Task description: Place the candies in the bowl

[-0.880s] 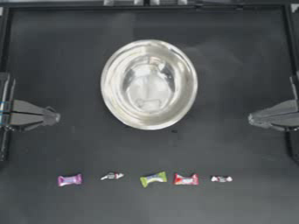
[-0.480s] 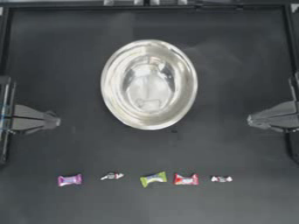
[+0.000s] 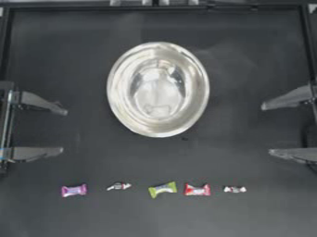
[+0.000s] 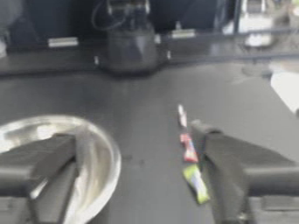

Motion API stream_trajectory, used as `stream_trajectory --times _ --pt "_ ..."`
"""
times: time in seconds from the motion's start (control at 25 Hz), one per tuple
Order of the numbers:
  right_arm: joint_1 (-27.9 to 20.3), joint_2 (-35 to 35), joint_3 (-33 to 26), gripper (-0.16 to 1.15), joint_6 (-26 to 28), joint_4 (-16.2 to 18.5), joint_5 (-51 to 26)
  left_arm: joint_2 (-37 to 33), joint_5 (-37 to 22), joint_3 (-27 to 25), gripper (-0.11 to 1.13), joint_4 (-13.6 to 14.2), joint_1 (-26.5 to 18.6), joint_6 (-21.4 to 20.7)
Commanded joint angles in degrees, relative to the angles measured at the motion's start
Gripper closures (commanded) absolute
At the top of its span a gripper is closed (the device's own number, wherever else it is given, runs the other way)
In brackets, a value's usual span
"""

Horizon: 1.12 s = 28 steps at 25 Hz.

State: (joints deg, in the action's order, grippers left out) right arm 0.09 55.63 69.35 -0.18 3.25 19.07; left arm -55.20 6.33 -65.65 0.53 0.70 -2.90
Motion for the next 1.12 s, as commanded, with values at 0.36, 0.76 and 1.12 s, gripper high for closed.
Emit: stream_trajectory --times 0.36,0.76,1.12 --pt "0.0 -0.4 -0.4 0.0 0.1 -0.6 0.3 4.9 -31.5 9.7 0.0 -4.0 0.1 3.3" --pt "-0.4 -0.4 -0.1 0.0 0.1 -1.2 0.0 15.4 -39.1 12.4 0.0 -1.2 4.7 11.3" --pt "-0.4 -0.3 0.3 0.0 0.0 -2.0 -0.1 24.9 -42.4 15.3 0.0 5.6 10.1 21.7"
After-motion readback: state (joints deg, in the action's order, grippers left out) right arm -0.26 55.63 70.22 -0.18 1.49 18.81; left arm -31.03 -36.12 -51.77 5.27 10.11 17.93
